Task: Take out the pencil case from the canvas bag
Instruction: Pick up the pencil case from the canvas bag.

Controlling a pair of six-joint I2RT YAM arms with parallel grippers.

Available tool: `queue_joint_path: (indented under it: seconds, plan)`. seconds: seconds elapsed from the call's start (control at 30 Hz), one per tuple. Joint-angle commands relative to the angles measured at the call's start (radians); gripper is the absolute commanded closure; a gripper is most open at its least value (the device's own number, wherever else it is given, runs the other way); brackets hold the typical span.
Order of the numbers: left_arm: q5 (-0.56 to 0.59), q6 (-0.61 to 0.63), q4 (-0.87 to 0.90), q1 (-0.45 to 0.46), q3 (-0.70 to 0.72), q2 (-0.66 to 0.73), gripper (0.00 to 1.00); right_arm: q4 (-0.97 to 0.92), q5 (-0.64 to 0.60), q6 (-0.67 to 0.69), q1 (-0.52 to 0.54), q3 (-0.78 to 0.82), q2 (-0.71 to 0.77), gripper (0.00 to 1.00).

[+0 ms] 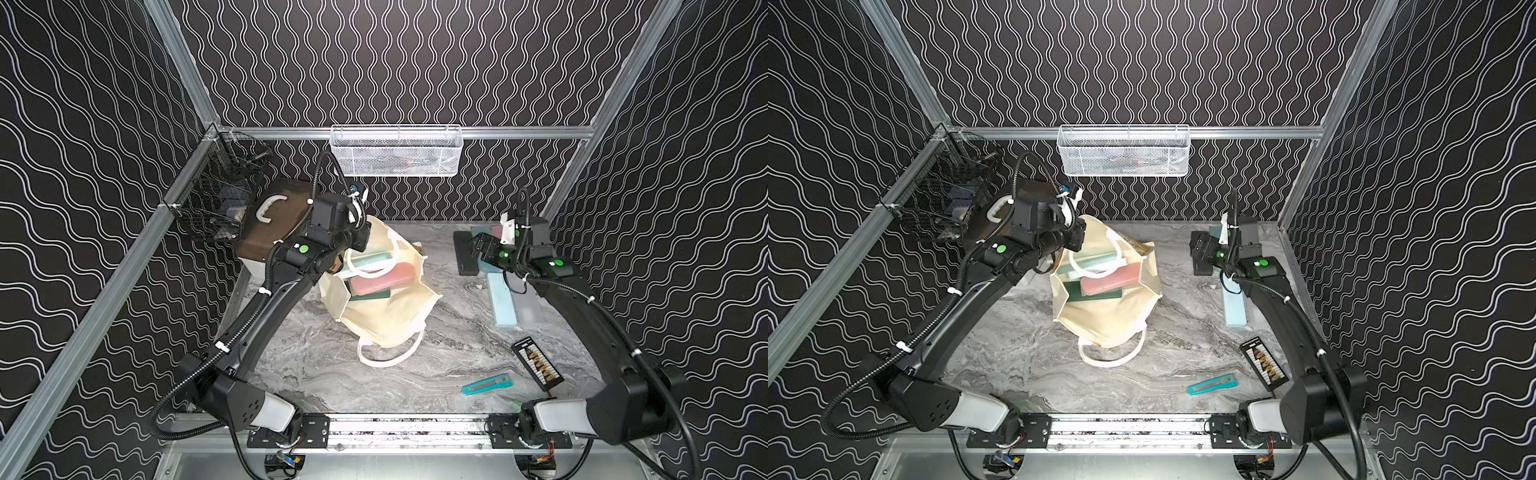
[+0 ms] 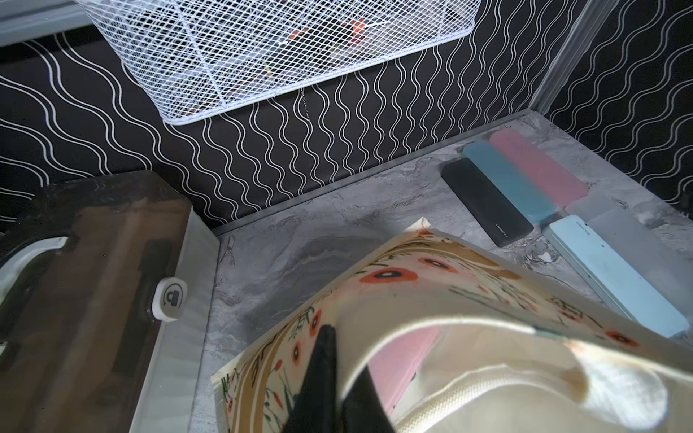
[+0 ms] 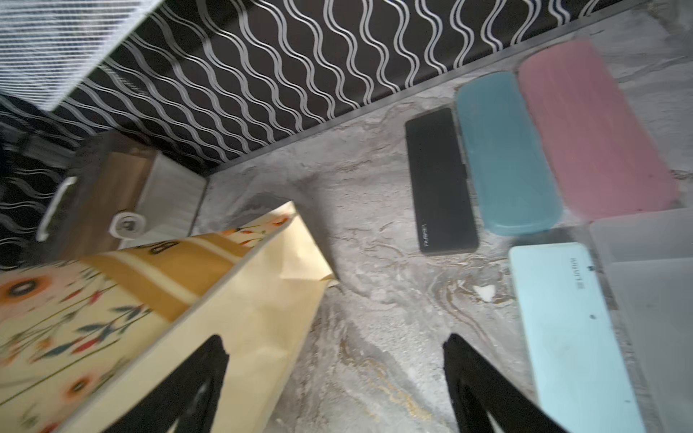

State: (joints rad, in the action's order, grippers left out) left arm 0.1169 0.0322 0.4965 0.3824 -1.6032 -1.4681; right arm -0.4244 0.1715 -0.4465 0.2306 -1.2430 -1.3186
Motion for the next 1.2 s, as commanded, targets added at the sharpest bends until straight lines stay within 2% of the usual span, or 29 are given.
queue_joint_path:
  seconds: [0.0, 0.13, 0.3, 0.57, 0.87, 1.17]
  plan:
    - [0.047, 0.037, -0.168, -0.002, -0.026, -0.019, 1.00, 0.078, 0.055, -0.073, 0.069, 0.025, 0.083, 0.18]
    - [0.084, 0.015, -0.165, 0.000, -0.040, -0.039, 1.00, 0.072, -0.040, -0.074, 0.263, 0.037, 0.172, 0.32]
    - [0.106, -0.007, -0.140, 0.000, -0.059, -0.048, 1.00, 0.099, -0.089, -0.094, 0.475, 0.079, 0.200, 0.47]
    - [0.103, -0.037, -0.101, 0.000, -0.061, -0.033, 1.00, 0.077, -0.263, -0.064, 0.730, 0.077, 0.047, 0.59]
    - [0.072, -0.053, -0.081, 0.000, -0.018, 0.020, 1.00, 0.116, -0.347, -0.133, 0.759, 0.087, -0.163, 0.68]
    - [-0.004, -0.075, -0.050, 0.001, 0.004, 0.052, 1.00, 0.143, -0.348, -0.135, 0.759, 0.042, -0.341, 0.70]
